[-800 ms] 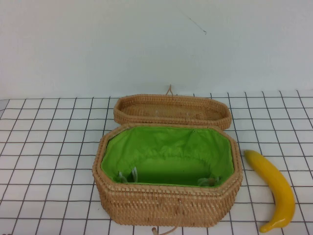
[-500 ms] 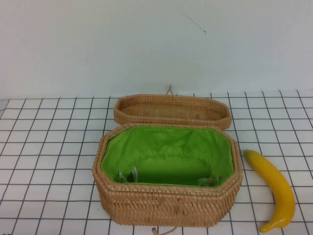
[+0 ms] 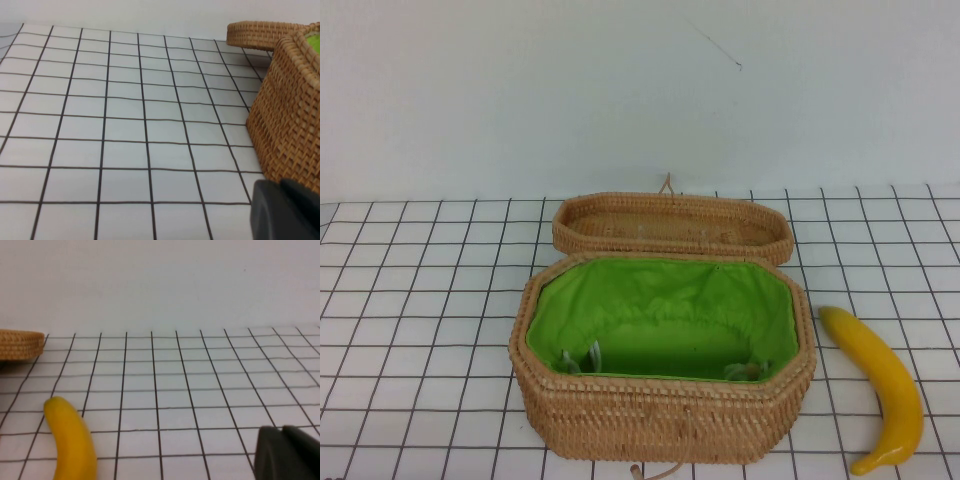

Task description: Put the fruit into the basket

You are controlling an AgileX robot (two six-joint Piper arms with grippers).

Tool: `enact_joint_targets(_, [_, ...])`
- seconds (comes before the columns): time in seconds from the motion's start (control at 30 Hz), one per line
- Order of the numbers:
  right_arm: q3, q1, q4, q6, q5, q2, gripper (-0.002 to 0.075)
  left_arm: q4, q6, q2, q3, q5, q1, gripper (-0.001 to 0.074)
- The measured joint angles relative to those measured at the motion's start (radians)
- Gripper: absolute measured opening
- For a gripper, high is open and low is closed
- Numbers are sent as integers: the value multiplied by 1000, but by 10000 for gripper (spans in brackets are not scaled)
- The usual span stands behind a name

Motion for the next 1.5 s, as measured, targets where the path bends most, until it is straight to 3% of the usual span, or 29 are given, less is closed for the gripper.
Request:
enact_joint_targets(0.57, [0,0,1,-26,-159,0,-3,0,0,0,0,0,0,0])
enact_joint_targets(0.83, [0,0,-9,-38,-599,0,-3,0,0,0,0,0,0,0])
enact_joint_targets(1.17, [-13,0,74,159,-1049,0,-3,0,0,0,0,0,0,0])
enact_joint_targets(1.33, [-111,0,84,183,-987,0,-2,1,0,29,-37,16,0,-3])
enact_joint_targets(1.5, [-343,0,85,116,-704,0,-3,0,0,0,0,0,0,0])
